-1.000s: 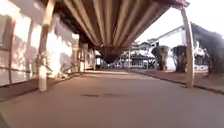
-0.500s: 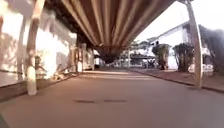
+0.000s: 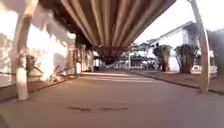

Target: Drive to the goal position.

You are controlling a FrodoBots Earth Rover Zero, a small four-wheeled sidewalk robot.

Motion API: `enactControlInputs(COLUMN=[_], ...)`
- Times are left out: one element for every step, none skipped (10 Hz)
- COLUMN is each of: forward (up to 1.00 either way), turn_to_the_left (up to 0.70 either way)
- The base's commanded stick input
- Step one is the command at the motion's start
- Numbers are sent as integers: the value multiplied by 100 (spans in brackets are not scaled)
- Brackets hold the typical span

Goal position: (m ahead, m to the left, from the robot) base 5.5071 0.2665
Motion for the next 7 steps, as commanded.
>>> enactControlInputs(forward=[70,70,70,70,70,70,70], turn_to_the_left=[0,0,0,0,0,2,10])
